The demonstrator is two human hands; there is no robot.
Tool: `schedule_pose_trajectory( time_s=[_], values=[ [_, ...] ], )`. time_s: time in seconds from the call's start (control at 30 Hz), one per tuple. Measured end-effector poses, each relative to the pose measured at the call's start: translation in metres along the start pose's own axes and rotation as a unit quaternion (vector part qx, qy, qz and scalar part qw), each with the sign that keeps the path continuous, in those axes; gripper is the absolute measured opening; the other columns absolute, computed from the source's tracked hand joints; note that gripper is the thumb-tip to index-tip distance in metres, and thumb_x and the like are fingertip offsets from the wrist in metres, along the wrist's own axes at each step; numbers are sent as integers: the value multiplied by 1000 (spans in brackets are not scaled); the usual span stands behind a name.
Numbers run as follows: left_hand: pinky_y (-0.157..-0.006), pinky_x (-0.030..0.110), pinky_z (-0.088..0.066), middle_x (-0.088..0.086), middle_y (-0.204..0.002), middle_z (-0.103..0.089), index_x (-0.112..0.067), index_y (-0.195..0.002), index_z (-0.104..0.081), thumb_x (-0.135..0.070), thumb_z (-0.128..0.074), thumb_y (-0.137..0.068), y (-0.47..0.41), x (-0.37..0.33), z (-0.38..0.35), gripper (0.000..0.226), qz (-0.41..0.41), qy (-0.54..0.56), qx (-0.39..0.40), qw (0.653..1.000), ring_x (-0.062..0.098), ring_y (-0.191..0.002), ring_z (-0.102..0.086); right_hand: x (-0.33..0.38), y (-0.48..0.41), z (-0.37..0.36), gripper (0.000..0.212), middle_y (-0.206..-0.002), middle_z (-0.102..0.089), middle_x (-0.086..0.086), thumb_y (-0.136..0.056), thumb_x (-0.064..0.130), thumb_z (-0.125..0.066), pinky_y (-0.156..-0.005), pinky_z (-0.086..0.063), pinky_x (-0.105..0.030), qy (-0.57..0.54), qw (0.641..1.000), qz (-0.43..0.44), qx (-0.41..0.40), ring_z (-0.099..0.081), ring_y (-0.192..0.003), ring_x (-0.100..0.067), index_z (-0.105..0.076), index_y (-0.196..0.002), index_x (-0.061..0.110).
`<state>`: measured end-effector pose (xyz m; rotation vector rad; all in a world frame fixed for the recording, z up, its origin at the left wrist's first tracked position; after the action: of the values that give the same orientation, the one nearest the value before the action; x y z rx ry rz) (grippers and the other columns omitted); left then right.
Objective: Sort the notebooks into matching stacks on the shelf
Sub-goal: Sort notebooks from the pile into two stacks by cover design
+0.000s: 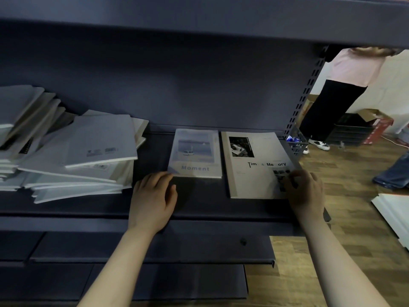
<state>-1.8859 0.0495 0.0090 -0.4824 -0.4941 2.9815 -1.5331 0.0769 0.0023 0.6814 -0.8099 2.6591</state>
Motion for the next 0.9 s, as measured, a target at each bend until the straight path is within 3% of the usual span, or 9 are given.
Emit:
schedule_pose_trajectory(
  time_s=[0.2, 0.4, 0.77, 0.9],
  values=[
    [-91, 46, -46, 8, -117, -63, -9, -114, -65, -38, -30, -90, 0, 1, 0, 51, 0, 7, -8, 1000, 31, -105, -59, 1, 1, -1, 14, -94, -61, -21, -85, 17, -66, -76, -36, -37, 14, 999, -27, 19, -53, -96, -40, -66, -91, 5],
    [-92, 46, -46, 7, -117, -63, -9, -114, -66, -37, -30, -90, 1, 1, 0, 52, -2, 11, -10, 1000, 29, -105, -59, 2, 2, -3, 33, -102, -62, -16, -79, 36, -73, -84, -43, -42, 41, 998, -40, 28, -54, -99, -38, -64, -98, 10],
    [-87, 43, -48, 5, -112, -65, -11, -110, -67, -34, -34, -89, 1, 2, -1, 46, -18, 2, -17, 1000, 26, -101, -61, 4, 4, -2, 35, -105, -60, -20, -81, 39, -71, -81, -43, -47, 96, 994, -32, 28, -52, -99, -42, -67, -94, 7],
    [-84, 41, -48, 3, -111, -66, -11, -109, -68, -33, -35, -89, 1, 2, -1, 43, -33, -7, -17, 999, 26, -100, -62, 9, 6, 0, 36, -109, -62, -19, -84, 38, -68, -83, -44, -48, 101, 994, -22, 42, -53, -101, -42, -69, -103, 7]
  ],
)
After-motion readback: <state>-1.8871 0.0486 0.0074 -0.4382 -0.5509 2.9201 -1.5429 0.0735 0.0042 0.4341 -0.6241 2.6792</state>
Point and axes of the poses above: each hand's wrist, its own y-axis away from the middle knuckle, its own z-axis out of the back of the hand, x = y × z, the point moved 4 cm from there along -y, towards the middle knuckle
